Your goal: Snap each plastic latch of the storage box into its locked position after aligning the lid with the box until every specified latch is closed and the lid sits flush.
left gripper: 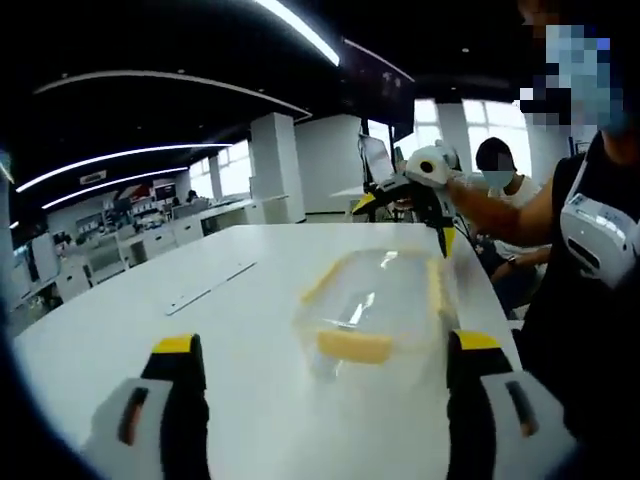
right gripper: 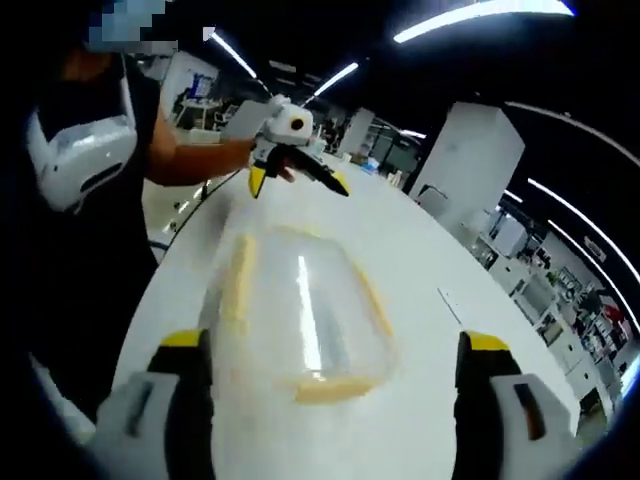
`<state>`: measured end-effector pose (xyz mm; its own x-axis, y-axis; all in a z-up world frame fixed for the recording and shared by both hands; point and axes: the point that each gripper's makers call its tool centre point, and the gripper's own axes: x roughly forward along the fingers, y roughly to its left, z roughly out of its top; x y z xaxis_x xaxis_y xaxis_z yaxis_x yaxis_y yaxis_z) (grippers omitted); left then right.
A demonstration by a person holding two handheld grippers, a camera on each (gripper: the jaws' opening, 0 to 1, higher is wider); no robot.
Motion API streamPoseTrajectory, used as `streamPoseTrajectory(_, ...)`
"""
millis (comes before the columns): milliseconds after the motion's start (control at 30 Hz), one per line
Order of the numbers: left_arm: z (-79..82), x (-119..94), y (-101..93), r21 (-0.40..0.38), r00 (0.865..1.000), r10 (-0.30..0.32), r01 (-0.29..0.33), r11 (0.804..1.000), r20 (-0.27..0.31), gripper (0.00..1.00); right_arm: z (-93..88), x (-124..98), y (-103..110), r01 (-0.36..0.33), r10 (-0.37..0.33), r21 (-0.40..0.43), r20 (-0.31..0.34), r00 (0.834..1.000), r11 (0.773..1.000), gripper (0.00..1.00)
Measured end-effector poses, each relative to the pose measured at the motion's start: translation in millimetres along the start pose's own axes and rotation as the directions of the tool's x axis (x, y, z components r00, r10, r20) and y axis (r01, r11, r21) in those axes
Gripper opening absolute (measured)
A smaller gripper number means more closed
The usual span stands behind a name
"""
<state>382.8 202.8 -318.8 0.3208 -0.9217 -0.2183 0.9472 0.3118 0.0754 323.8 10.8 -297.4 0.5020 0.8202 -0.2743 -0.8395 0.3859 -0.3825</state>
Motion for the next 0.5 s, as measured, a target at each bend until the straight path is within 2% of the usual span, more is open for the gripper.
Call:
streamPoseTrajectory(100,7.6,-1.2,-10.5,0.016,1.0,0.01,-0.011,1.0,0.027,1.0,31.1,-8.6,5.3,0.099,-0.1,0.014,0.135,0.986,0.995,1.0)
streamPoseTrajectory(167,14.2,-3.1,-15.5,0.016,0.999,0.014,-0.015,1.0,0.052,1.0,40.1,-12.0,14.2,0.111,-0.122,0.069,0.187,0.975,0.991,1.0)
streamPoseTrajectory(200,18.4,-4.3,-19.0,0.011,0.997,0.012,-0.013,1.0,0.075,1.0,42.5,-12.9,21.2,0.089,-0.11,0.106,0.215,0.97,0.99,1.0)
streamPoseTrajectory(233,24.6,-5.4,-24.0,-0.002,0.994,-0.002,0.002,1.0,0.111,1.0,40.4,-14.3,24.0,0.096,-0.122,0.124,0.218,0.968,0.988,1.0)
streamPoseTrajectory(267,27.1,-7.5,-28.1,-0.025,0.991,-0.014,0.017,1.0,0.132,1.0,32.5,-15.8,22.4,0.136,-0.158,0.123,0.187,0.97,0.983,1.0)
streamPoseTrajectory(333,23.3,-9.3,-29.9,-0.031,0.992,0.004,0.0,1.0,0.126,1.0,16.3,-17.8,27.1,0.162,-0.178,0.118,0.14,0.974,0.98,1.0)
streamPoseTrajectory(500,6.4,-10.1,-31.0,-0.004,0.988,0.103,-0.103,0.995,0.113,1.0,-14.2,-22.6,31.3,0.22,-0.24,0.176,0.102,0.965,0.959,1.0)
